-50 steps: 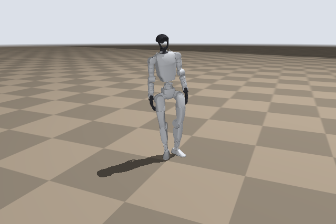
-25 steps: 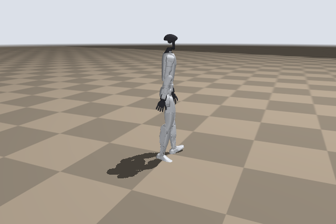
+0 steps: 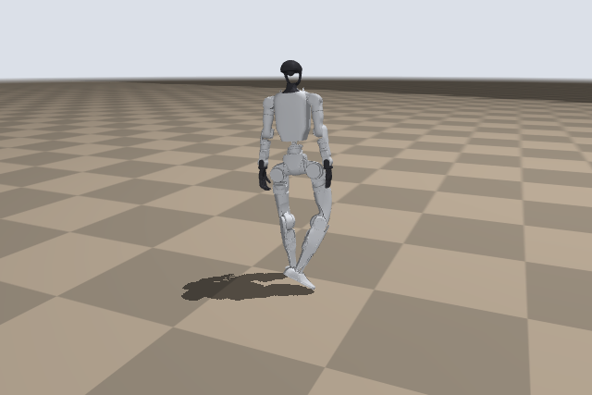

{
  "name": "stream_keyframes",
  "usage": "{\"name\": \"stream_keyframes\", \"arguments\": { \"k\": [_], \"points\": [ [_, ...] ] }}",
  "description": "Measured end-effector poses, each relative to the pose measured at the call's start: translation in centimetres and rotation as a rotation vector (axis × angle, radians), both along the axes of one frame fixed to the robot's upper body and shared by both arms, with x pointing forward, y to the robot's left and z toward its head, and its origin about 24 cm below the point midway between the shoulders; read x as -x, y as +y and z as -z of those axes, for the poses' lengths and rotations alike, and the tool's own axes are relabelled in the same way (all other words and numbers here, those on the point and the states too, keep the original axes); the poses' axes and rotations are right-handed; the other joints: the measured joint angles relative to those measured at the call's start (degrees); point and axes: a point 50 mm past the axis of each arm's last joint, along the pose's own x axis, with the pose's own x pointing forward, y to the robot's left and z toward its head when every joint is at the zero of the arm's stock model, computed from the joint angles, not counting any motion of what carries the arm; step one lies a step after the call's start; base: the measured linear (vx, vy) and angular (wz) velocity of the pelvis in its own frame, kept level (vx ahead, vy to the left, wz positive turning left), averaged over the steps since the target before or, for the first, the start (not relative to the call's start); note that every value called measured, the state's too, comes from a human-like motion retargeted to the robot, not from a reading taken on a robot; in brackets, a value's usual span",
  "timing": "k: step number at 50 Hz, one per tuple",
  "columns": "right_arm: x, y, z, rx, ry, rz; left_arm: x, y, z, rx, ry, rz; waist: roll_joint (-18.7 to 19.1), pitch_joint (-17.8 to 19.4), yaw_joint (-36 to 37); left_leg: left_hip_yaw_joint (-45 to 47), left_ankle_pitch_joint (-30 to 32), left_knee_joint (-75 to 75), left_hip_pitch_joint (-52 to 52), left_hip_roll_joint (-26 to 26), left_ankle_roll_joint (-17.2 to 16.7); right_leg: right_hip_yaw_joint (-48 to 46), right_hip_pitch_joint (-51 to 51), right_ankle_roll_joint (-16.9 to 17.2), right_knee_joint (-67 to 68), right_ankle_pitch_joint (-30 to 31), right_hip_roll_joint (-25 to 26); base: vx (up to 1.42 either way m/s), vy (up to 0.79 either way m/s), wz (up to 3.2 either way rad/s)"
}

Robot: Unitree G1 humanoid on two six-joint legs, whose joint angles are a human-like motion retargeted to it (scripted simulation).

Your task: In place motions

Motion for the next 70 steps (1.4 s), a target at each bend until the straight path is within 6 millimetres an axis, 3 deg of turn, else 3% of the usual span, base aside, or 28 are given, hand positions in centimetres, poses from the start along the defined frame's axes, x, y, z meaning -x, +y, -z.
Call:
{"name": "stream_keyframes", "arguments": {
  "k": [3, 7, 15, 18, 20, 22, 25, 29, 32, 37, 53, 62, 70],
  "points": [
    [-1.8, 1.4, 0.1, -0.049, -0.082, 0.071, -0.8, -1.4, 0.1, 0.077, 0.004, -0.087, -0.8, 1.9, -1.3, -4.8, 0.7, -0.6, -0.1, -1.8, 0.9, 18.7, -9.8, 3.2, 7.1, -4.0, 1.9, 0.00, -0.51, 1.50],
    [-3.0, 2.7, 0.2, -0.119, -0.115, 0.071, -2.3, -2.4, 0.3, 0.117, -0.043, -0.126, -1.0, 3.3, -2.3, -10.9, 1.6, -0.5, -1.3, -2.2, 1.4, 24.2, -15.0, 1.5, 7.0, -7.1, 2.1, -0.02, -0.45, 1.31],
    [-2.3, 3.2, 0.3, -0.103, -0.065, -0.053, -3.4, -2.9, 0.3, 0.143, -0.068, 0.030, -5.4, 5.6, -5.5, -20.0, 3.4, -3.7, 2.8, -9.0, 1.7, 44.2, -19.9, 0.3, -16.4, -11.7, 6.0, -0.01, -0.28, 1.29],
    [-1.2, 3.2, 0.3, -0.098, -0.015, -0.066, -2.4, -2.9, 0.3, 0.141, -0.032, 0.065, -7.0, 6.0, -5.0, -21.5, 3.5, -4.9, 6.2, -10.9, 1.4, 41.8, -16.5, -0.8, -24.3, -7.7, 5.1, 0.10, -0.03, 0.64],
    [-0.3, 3.3, 0.3, -0.098, 0.025, -0.068, -1.6, -2.7, 0.3, 0.141, 0.005, 0.075, -8.5, 4.7, -2.0, -19.8, 3.5, -6.0, 7.8, -11.5, 1.0, 33.6, -14.0, 0.5, -25.2, -7.8, 2.9, 0.16, 0.07, -0.28],
    [0.5, 3.3, 0.3, -0.098, 0.063, -0.050, -0.4, -2.8, 0.3, 0.126, 0.039, 0.072, -8.5, 3.9, -0.7, -20.4, 3.7, -6.7, 9.2, -11.6, 0.9, 33.0, -12.3, 0.8, -27.2, -6.8, 2.9, 0.13, 0.10, 0.00],
    [0.6, 3.1, 0.3, -0.091, 0.091, -0.045, 1.3, -3.2, 0.4, 0.087, 0.057, 0.006, -8.6, 3.1, 0.6, -19.8, 3.1, -7.1, 11.3, -11.5, 0.8, 33.0, -9.8, -0.1, -30.5, -5.9, 5.0, 0.10, 0.09, -0.10],
    [0.1, 3.1, 0.3, -0.097, 0.083, -0.069, 4.1, -3.3, 0.1, 0.089, 0.132, -0.051, -7.9, -0.6, -1.2, -19.4, 2.3, -6.7, 10.9, -11.3, 0.6, 33.4, -10.2, -0.9, -30.8, -6.6, 5.7, 0.10, 0.06, -0.05],
    [-0.8, 3.2, 0.3, -0.110, 0.042, -0.045, 4.8, -3.5, 0.0, 0.086, 0.179, -0.030, -7.0, -0.4, -1.8, -19.6, 2.0, -6.7, 12.0, -10.8, 0.4, 32.9, -9.1, -1.1, -30.7, -6.9, 6.5, -0.06, 0.07, 0.07],
    [-1.1, 3.6, 0.3, -0.156, 0.016, -0.007, 4.4, -3.5, 0.1, 0.107, 0.170, 0.031, -6.1, -1.8, -2.7, -19.9, 1.5, -6.5, 12.2, -10.3, 0.0, 32.6, -8.6, -1.4, -31.0, -7.2, 7.1, 0.01, 0.07, 0.05],
    [3.1, 2.5, 0.0, -0.038, 0.209, -0.102, -0.8, -4.9, 0.5, 0.195, 0.015, 0.081, -5.3, -3.5, -2.2, -21.5, 1.9, -6.8, 11.5, -10.2, -0.5, 31.2, -8.6, -2.2, -30.8, -7.3, 7.5, 0.00, 0.03, 0.03],
    [3.5, 3.1, -0.1, -0.106, 0.239, -0.020, 0.5, -4.7, 0.4, 0.188, 0.080, 0.121, -5.3, -3.4, -2.1, -21.2, 2.1, -6.6, 10.5, -10.0, -0.7, 31.7, -9.6, -2.9, -30.5, -7.2, 7.9, -0.01, 0.01, 0.02],
    [2.5, 3.2, 0.1, -0.076, 0.196, -0.086, 2.5, -4.1, 0.2, 0.160, 0.145, 0.067, -5.6, -2.8, -2.8, -21.8, 2.5, -6.3, 9.9, -9.5, -0.9, 31.6, -10.0, -2.9, -30.3, -6.6, 7.8, -0.01, -0.01, 0.06]
  ]
}}
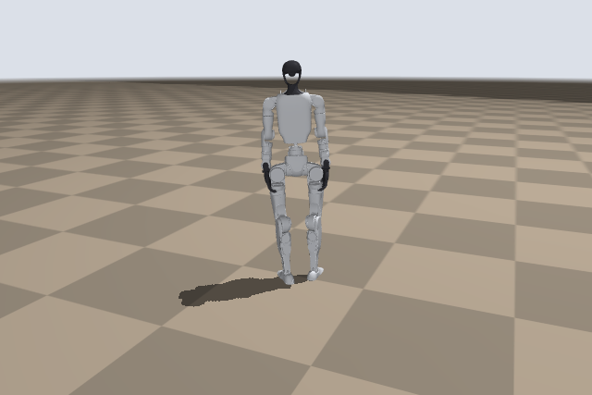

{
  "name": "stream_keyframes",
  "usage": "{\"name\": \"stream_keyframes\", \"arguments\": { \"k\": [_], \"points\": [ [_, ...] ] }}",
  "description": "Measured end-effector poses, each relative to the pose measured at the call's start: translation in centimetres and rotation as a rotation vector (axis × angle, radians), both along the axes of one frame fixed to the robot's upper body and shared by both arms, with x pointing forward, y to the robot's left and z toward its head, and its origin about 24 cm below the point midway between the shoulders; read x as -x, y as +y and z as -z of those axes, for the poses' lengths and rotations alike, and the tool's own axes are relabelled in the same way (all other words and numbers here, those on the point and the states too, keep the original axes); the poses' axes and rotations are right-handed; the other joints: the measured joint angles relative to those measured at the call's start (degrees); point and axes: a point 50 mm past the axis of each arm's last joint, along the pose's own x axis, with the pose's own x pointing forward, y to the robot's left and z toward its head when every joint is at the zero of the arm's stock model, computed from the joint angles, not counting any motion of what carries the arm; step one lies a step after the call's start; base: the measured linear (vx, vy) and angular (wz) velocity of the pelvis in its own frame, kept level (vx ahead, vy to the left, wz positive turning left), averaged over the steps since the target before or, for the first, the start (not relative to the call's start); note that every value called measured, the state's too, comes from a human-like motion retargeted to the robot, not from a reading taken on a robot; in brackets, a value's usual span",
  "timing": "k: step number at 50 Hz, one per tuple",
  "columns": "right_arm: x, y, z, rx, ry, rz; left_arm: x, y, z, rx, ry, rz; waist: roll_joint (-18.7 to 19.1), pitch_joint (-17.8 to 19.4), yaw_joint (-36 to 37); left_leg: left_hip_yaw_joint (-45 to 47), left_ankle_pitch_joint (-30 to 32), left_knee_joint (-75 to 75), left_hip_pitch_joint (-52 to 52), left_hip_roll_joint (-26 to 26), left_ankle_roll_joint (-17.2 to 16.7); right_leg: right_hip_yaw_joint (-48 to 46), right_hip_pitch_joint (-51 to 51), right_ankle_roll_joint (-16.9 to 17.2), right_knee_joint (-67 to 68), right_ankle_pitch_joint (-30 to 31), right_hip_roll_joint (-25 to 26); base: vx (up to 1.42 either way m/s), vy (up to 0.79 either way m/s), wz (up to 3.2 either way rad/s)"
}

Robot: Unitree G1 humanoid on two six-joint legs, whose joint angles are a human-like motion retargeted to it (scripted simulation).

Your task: In place motions

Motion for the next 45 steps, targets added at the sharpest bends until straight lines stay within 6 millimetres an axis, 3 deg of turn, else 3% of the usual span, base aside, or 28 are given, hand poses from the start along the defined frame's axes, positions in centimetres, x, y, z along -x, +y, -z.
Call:
{"name": "stream_keyframes", "arguments": {
  "k": [7, 25, 45],
  "points": [
    [-0.6, -0.1, 0.0, -0.024, -0.011, -0.005, 0.7, 0.3, -0.1, -0.014, 0.021, -0.017, -0.3, 0.4, -0.1, -0.5, 0.3, 0.6, -0.7, 0.2, -0.1, -0.1, -0.1, -0.2, 0.0, 0.4, -0.1, 0.00, 0.00, 0.07],
    [-1.4, -0.4, 0.0, -0.028, -0.030, -0.007, -0.9, -0.1, 0.1, 0.007, -0.017, 0.087, -0.6, 0.5, 1.3, -0.9, 1.1, 1.3, -2.7, -0.3, 0.5, 0.2, -0.6, -0.6, -0.1, 1.5, -0.3, 0.00, 0.00, 0.02],
    [-0.9, -0.3, 0.0, -0.041, -0.019, 0.008, -1.1, -0.3, 0.1, 0.012, -0.026, 0.056, -0.1, -0.3, 0.9, -0.3, 0.6, -0.1, -1.7, -0.8, 0.9, -0.4, -0.8, -1.0, -0.2, 2.7, -0.1, 0.00, 0.00, 0.00]
  ]
}}
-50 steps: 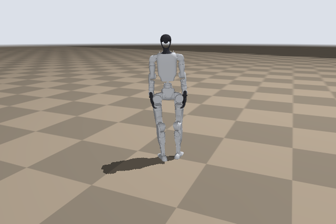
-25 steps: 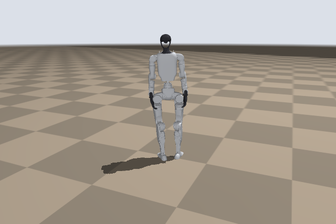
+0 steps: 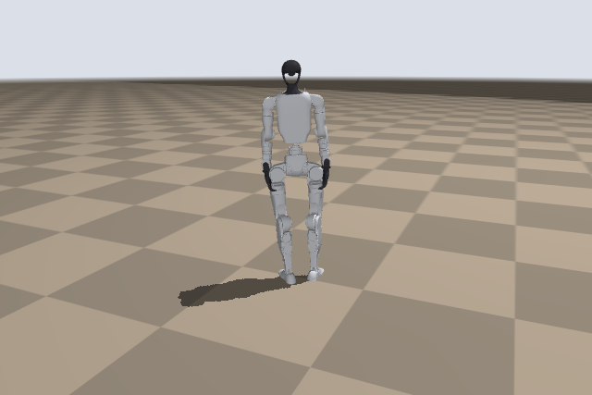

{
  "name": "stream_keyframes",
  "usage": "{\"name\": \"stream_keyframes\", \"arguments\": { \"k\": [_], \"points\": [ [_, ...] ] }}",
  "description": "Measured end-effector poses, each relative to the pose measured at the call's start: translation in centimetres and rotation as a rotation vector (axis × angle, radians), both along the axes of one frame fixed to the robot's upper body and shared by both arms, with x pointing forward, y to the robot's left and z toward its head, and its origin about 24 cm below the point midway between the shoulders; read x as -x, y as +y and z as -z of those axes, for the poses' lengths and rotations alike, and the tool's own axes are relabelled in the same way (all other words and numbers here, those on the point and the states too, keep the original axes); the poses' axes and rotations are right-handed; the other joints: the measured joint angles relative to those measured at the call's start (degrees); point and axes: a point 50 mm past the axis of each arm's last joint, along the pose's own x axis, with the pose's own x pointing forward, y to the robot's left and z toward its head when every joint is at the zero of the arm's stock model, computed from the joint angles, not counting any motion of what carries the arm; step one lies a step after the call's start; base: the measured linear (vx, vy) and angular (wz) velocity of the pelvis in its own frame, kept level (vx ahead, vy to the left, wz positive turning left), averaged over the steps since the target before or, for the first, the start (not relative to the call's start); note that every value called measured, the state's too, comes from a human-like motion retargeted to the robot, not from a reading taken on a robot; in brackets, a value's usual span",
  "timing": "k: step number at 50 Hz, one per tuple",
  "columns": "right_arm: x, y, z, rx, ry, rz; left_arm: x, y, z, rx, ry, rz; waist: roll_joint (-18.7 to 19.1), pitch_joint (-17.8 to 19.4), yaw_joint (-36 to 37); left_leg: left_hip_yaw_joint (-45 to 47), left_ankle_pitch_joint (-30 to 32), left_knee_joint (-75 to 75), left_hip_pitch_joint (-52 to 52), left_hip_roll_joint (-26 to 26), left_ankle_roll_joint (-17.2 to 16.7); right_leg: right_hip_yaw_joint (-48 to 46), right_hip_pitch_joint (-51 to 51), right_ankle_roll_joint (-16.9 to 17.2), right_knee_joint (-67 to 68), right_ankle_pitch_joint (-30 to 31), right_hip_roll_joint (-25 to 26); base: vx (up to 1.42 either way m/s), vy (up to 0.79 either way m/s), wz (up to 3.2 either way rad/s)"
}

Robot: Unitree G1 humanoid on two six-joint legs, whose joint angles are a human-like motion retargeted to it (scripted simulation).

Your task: In place motions

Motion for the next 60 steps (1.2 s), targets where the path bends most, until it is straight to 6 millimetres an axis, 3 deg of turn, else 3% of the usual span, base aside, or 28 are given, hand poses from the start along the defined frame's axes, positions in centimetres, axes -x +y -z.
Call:
{"name": "stream_keyframes", "arguments": {
  "k": [60],
  "points": [
    [0.17, -0.48, -0.07, -0.004, 0.013, -0.041, 0.61, -0.70, -0.01, 0.032, 0.018, -0.017, 1.3, -1.1, -2.5, -1.2, -0.5, 0.1, 0.9, 0.1, -0.5, -1.7, 1.1, -1.3, -0.8, 2.1, 0.4, 0.00, 0.00, 0.00]
  ]
}}
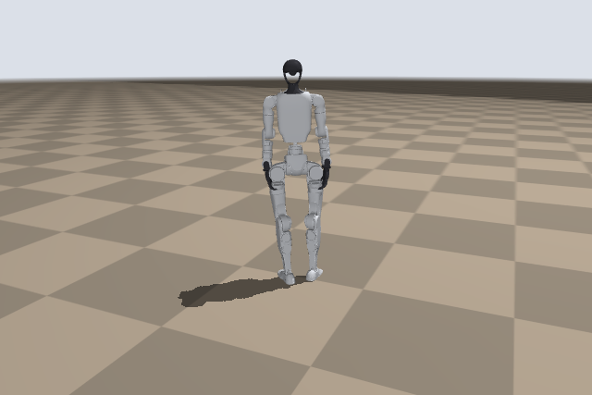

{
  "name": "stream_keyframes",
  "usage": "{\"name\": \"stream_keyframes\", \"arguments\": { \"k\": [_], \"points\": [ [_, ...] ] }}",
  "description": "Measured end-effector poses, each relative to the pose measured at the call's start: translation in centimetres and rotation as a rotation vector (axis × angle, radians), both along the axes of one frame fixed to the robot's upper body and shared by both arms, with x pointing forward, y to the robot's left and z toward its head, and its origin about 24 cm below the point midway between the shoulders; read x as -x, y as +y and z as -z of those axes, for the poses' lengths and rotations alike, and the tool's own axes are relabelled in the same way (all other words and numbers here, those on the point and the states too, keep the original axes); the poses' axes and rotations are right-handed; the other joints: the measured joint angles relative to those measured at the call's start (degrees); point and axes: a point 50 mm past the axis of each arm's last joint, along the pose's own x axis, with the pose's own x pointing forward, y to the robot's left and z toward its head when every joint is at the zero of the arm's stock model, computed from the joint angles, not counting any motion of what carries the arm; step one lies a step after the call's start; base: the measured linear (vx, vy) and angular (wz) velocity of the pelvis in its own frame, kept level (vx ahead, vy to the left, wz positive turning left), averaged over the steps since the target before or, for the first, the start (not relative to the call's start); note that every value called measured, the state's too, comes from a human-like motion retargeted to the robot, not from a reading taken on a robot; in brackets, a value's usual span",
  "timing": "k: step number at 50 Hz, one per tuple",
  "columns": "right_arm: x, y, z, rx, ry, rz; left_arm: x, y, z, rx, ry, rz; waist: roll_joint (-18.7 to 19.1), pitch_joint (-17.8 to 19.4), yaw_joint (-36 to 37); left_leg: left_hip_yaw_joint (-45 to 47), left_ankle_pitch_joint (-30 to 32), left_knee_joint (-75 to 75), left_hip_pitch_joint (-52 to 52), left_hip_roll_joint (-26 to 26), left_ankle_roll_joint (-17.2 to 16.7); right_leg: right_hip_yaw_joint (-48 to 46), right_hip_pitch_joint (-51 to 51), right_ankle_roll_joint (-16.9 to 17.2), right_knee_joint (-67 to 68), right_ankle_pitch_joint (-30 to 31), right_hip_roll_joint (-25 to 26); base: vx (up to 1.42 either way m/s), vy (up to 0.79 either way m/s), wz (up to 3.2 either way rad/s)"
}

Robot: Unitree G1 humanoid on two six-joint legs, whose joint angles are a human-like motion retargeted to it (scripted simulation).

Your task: In place motions

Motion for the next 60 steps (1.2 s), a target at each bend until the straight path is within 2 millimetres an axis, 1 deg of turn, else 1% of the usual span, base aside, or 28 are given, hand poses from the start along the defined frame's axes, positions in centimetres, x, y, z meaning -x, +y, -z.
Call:
{"name": "stream_keyframes", "arguments": {
  "k": [13, 17, 22, 26, 30, 33, 35, 36, 38, 40, 42, 44, 47, 52, 55, 60],
  "points": [
    [0.5, -0.1, -0.1, 0.003, 0.016, 0.006, -0.2, 0.0, 0.0, 0.000, -0.012, -0.011, -0.6, 0.4, 2.9, 0.5, 0.2, 0.4, -0.2, 0.2, -0.4, 0.5, 0.3, -0.1, 0.4, -0.2, 0.1, 0.01, -0.02, 0.03],
    [0.1, -0.1, 0.0, 0.000, 0.007, -0.011, 0.1, 0.0, 0.0, -0.003, -0.009, -0.034, -0.1, 0.9, 0.7, -1.9, 0.4, 0.9, -0.4, 0.3, -0.7, -1.9, 0.8, -0.2, 0.0, 0.2, -0.2, 0.00, -0.03, 0.57],
    [-0.6, 0.0, 0.1, -0.011, -0.021, -0.036, 0.3, 0.1, 0.0, -0.031, -0.025, -0.065, 0.8, 1.5, -4.5, -6.5, 0.5, 2.1, -0.7, 0.2, -1.4, -6.4, 1.4, -0.4, -0.4, 0.6, -0.9, -0.05, 0.00, 0.82],
    [-1.1, 0.0, 0.1, -0.014, -0.039, -0.051, -0.5, 0.4, 0.2, -0.087, -0.086, -0.075, 0.6, 3.1, -4.7, -6.6, 0.5, 4.8, -1.4, -0.1, -1.6, -4.8, 1.9, -0.7, -0.5, 0.6, -0.7, -0.11, 0.05, 0.06],
    [-1.3, -0.4, 0.1, -0.011, -0.049, -0.035, -2.2, 0.3, 0.3, -0.104, -0.151, -0.059, 0.2, 4.9, -1.1, -5.3, 2.2, 8.9, -2.9, -0.8, -2.0, -2.4, 1.7, -0.6, -0.3, 0.6, -1.1, -0.18, 0.08, -0.41],
    [-0.9, -0.8, 0.0, -0.004, -0.043, 0.007, -3.5, -0.1, 0.3, -0.096, -0.197, -0.032, -0.2, 5.8, 1.0, -8.3, 3.5, 11.8, -4.4, -2.7, -1.0, -2.6, 1.7, -0.4, -0.4, 0.8, -2.1, -0.15, 0.05, -0.03],
    [-0.4, -1.2, -0.1, 0.003, -0.026, 0.022, -4.1, -0.4, 0.3, -0.093, -0.225, -0.017, -0.9, 6.6, 2.6, -6.9, 1.8, 12.9, -4.6, -2.3, 0.2, -2.5, 2.1, -0.3, -0.5, 1.1, -3.1, 0.02, 0.00, -0.18],
    [-0.1, -1.4, -0.2, 0.009, -0.011, 0.016, -4.1, -0.4, 0.4, -0.090, -0.233, -0.013, -1.2, 6.8, 3.4, -4.4, 0.9, 12.7, -4.4, -0.9, 0.5, -2.0, 2.2, -0.2, -0.5, 1.2, -3.4, 0.09, -0.02, -0.55],
    [0.4, -1.9, -0.3, 0.027, 0.023, -0.005, -3.9, -0.4, 0.4, -0.083, -0.235, -0.008, -1.5, 6.6, 4.6, 0.0, 0.2, 11.8, -4.2, 2.0, 0.2, -0.9, 2.2, -0.1, -0.4, 1.4, -3.6, 0.19, -0.04, -0.68],
    [0.9, -2.3, -0.4, 0.050, 0.053, -0.032, -3.0, -0.3, 0.4, -0.080, -0.218, -0.008, -0.7, 5.8, 4.6, 0.9, 0.2, 10.2, -4.0, 3.7, -2.0, -0.4, 2.2, -0.1, -0.5, 1.4, -2.8, 0.30, -0.09, -0.43],
    [1.4, -2.5, -0.5, 0.063, 0.066, -0.042, -1.8, -0.1, 0.4, -0.087, -0.186, -0.011, 0.5, 4.5, 3.0, 0.6, -0.5, 7.8, -2.9, 3.5, -2.0, -0.8, 2.4, 0.0, -0.5, 1.1, -2.2, 0.35, -0.12, 0.06],
    [1.7, -2.4, -0.5, 0.061, 0.069, -0.032, -0.7, 0.1, 0.3, -0.094, -0.148, -0.020, 1.7, 3.3, 1.1, -0.4, 0.0, 5.4, -2.0, 3.3, -2.2, -1.8, 2.5, 0.1, -0.5, 0.9, -1.7, 0.43, -0.18, 0.32],
    [2.1, -1.9, -0.4, 0.049, 0.063, 0.020, 0.2, 0.3, 0.2, -0.103, -0.105, -0.044, 2.1, 2.7, -0.1, -1.3, 1.0, 3.0, -1.0, 2.6, -1.9, -3.0, 3.0, 0.3, -0.4, 0.8, -1.9, 0.38, -0.18, 0.23],
    [3.7, -0.9, -0.5, 0.025, 0.092, 0.095, 0.6, 1.0, 0.1, -0.091, -0.079, -0.063, 0.8, 2.3, 3.8, -0.8, 1.3, 1.2, 0.7, 1.1, -1.0, -3.1, 4.9, 0.4, -0.8, 0.3, -2.1, 0.46, -0.17, -0.06],
    [4.6, -0.7, -0.7, 0.024, 0.123, 0.084, 0.5, 1.3, 0.1, -0.083, -0.067, -0.076, 0.2, 1.7, 6.0, -1.5, 1.6, 0.9, 0.6, 0.5, -0.5, -3.6, 5.5, 0.9, -0.7, 0.0, -2.5, 0.50, -0.10, 0.21],
    [5.1, -0.7, -0.8, 0.023, 0.141, 0.050, 0.0, 1.8, 0.1, -0.079, -0.081, -0.088, -0.3, 1.3, 7.9, -5.7, 2.8, 0.6, -0.5, -1.0, 0.4, -7.0, 6.9, 2.3, -0.1, -0.8, -3.9, 0.42, -0.05, 0.74]
  ]
}}
